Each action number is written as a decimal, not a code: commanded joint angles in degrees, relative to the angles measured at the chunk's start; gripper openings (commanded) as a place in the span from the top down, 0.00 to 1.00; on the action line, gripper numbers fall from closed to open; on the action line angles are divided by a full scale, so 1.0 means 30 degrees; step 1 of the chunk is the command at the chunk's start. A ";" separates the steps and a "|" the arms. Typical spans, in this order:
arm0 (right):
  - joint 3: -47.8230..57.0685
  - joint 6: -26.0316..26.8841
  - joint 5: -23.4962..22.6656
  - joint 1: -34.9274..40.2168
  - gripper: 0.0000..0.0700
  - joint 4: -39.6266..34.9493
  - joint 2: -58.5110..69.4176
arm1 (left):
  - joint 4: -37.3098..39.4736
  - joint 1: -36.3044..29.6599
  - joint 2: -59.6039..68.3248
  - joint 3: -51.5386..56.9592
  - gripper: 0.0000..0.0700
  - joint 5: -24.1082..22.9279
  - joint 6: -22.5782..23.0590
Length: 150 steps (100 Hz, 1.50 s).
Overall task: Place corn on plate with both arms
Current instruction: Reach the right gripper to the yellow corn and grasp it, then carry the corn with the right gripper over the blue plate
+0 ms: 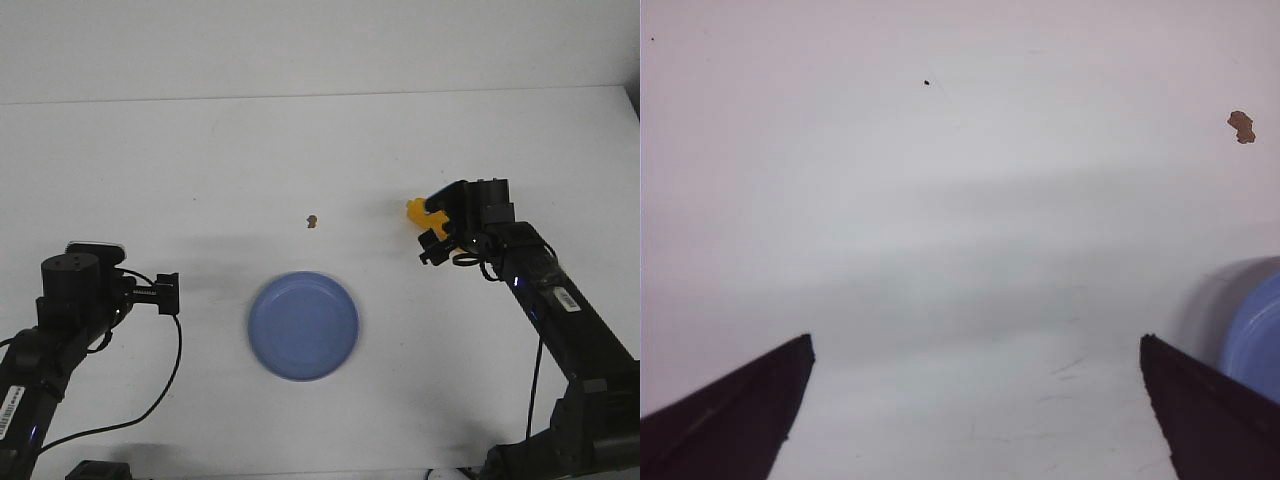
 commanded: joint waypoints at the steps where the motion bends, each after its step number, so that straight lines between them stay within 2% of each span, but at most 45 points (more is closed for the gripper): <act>1: 0.0430 -0.0860 -0.0051 -0.0007 0.27 0.0503 0.0663 | 0.0109 0.0015 0.0138 0.0175 0.03 -0.0036 -0.0073; 50: 0.0787 -0.1392 -0.0576 -0.0197 0.26 0.1698 0.3060 | 0.0153 0.0015 0.0138 0.0175 0.04 0.0095 -0.0131; 89: 0.0794 -0.0197 -0.2696 -0.1486 0.27 0.1661 0.4153 | 0.0036 0.0015 0.0138 0.0175 0.04 0.0095 -0.0189; 94: 0.0794 -0.0168 -0.2922 -0.1566 0.36 0.1676 0.4153 | 0.0036 0.0015 0.0138 0.0175 0.04 0.0095 -0.0189; 103: 0.0794 -0.0153 -0.2973 -0.1566 0.75 0.1472 0.4153 | 0.0036 0.0015 0.0138 0.0175 0.04 0.0095 -0.0189; 107: 0.0794 -0.0095 -0.2994 -0.1566 0.85 0.1377 0.4153 | 0.0036 0.0015 0.0138 0.0175 0.04 0.0095 -0.0189; 119: 0.0831 0.0510 -0.3497 -0.1566 0.86 0.1333 0.4102 | 0.0036 0.0015 0.0138 0.0175 0.04 0.0095 -0.0189; 134: 0.1188 0.1290 -0.4677 -0.1457 0.86 -0.0248 0.3322 | 0.0044 0.0015 0.0138 0.0175 0.04 0.0095 -0.0189; 141: 0.1231 0.1719 -0.5435 -0.1100 0.86 -0.0852 0.2550 | 0.0044 0.0015 0.0138 0.0175 0.04 0.0095 -0.0189; 150: 0.1224 0.2798 -0.5610 -0.0124 0.85 -0.1581 0.1224 | 0.0044 0.0015 0.0138 0.0175 0.04 0.0095 -0.0189</act>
